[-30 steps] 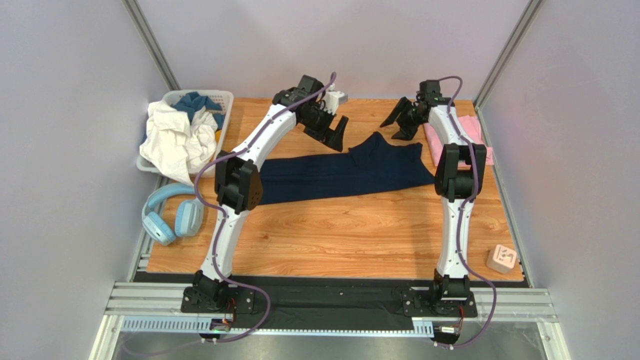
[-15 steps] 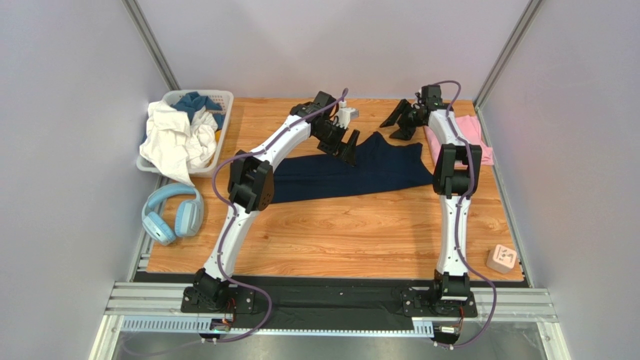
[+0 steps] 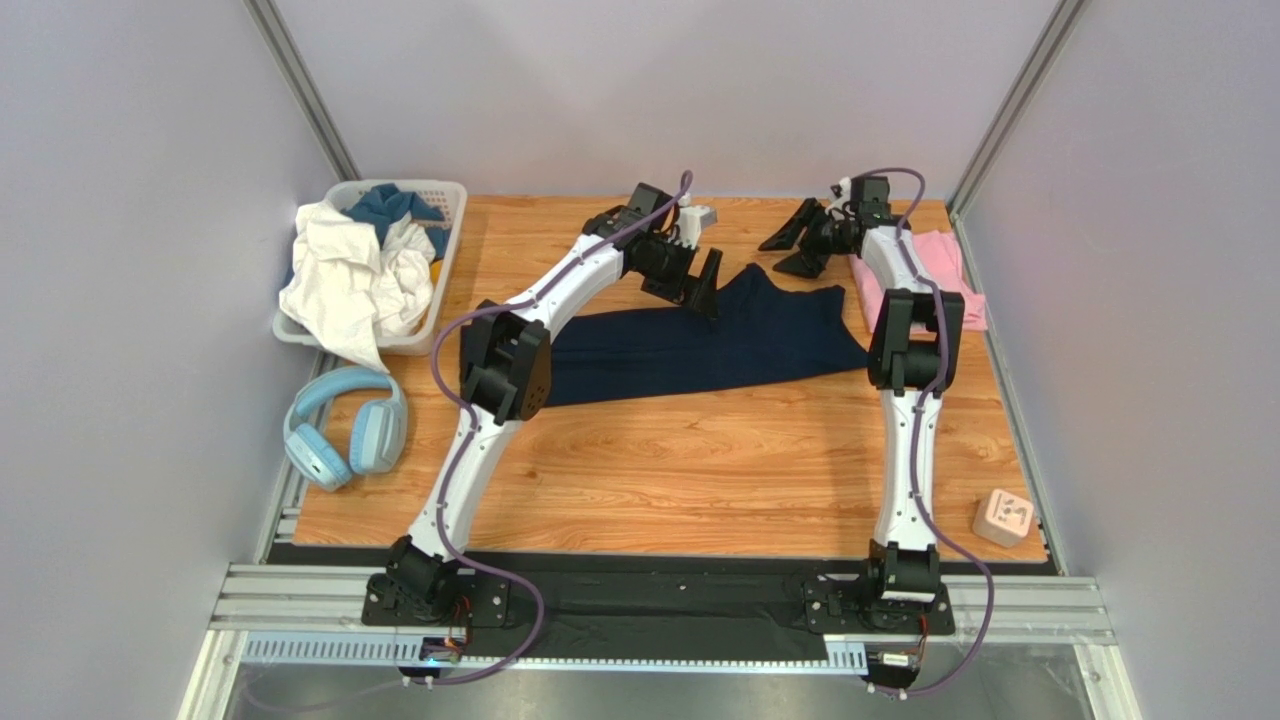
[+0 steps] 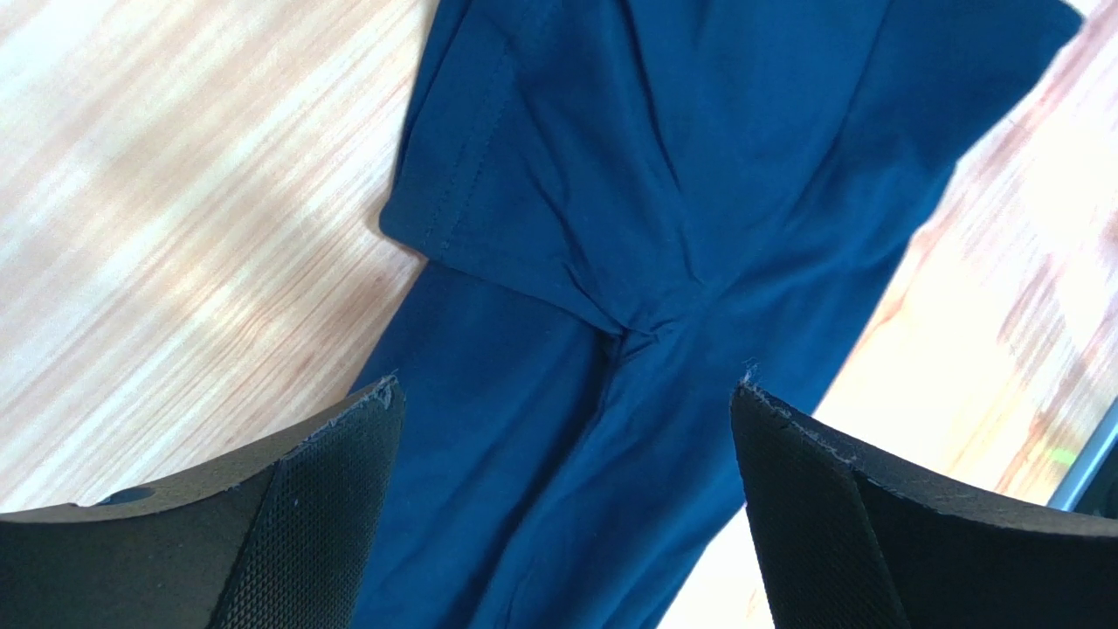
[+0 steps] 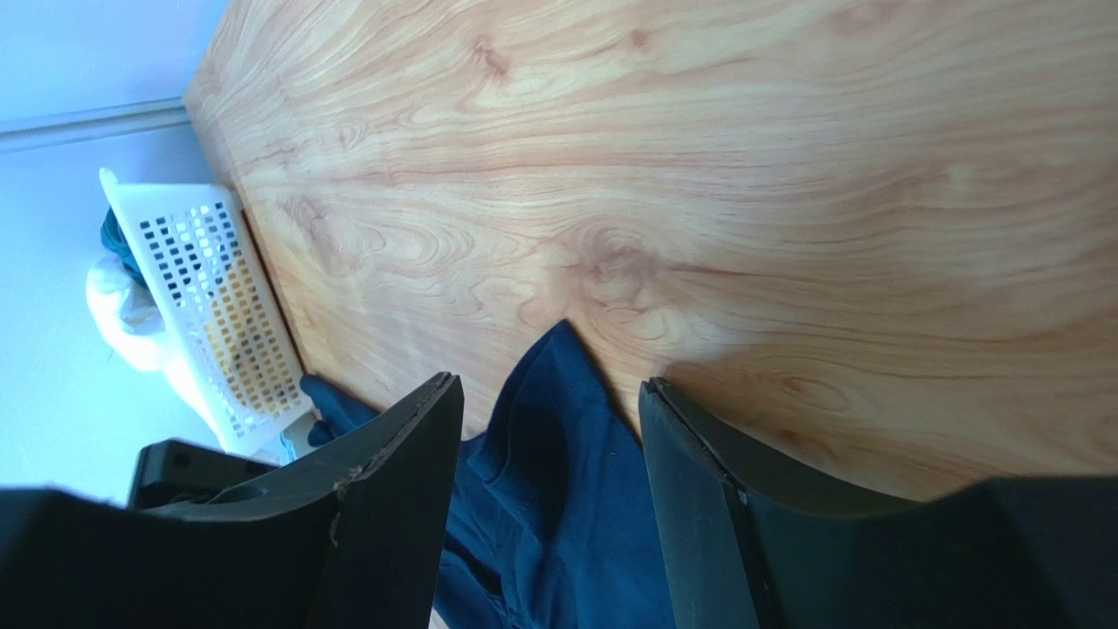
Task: Fold and stack the t-shirts
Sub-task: Fold the other side of the tshirt into a rectangle
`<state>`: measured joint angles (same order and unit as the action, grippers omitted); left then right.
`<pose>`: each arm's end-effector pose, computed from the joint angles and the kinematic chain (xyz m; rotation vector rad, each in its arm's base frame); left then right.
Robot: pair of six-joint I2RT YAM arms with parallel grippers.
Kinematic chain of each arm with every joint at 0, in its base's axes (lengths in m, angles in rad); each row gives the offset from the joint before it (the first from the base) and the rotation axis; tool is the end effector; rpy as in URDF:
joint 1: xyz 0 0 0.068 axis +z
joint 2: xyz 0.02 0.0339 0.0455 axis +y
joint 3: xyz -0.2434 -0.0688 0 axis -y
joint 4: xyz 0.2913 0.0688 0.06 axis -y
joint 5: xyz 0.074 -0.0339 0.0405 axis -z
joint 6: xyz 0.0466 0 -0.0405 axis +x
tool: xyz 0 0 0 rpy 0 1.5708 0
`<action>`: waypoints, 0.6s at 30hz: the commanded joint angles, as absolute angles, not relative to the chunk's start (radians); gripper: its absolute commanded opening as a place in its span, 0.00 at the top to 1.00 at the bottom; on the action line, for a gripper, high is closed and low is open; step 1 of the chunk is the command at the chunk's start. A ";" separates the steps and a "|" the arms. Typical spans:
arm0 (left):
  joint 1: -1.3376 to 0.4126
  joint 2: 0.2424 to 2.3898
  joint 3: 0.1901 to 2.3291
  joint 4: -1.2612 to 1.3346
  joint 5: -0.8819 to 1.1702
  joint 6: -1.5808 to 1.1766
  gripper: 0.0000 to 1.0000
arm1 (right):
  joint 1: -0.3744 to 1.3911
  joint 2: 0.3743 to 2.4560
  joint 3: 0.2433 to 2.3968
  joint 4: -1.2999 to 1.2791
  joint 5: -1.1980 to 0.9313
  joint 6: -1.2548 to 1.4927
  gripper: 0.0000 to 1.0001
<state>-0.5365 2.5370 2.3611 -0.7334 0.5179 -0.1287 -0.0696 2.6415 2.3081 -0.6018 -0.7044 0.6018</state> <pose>0.4935 -0.3203 0.1696 0.7382 2.4327 -0.9177 0.5942 -0.0112 0.1035 0.5375 2.4567 1.1013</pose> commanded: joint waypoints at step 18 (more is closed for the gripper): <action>-0.479 2.436 2.217 -0.707 0.537 -0.132 0.00 | 0.080 2.516 2.329 -0.856 -0.204 0.282 0.52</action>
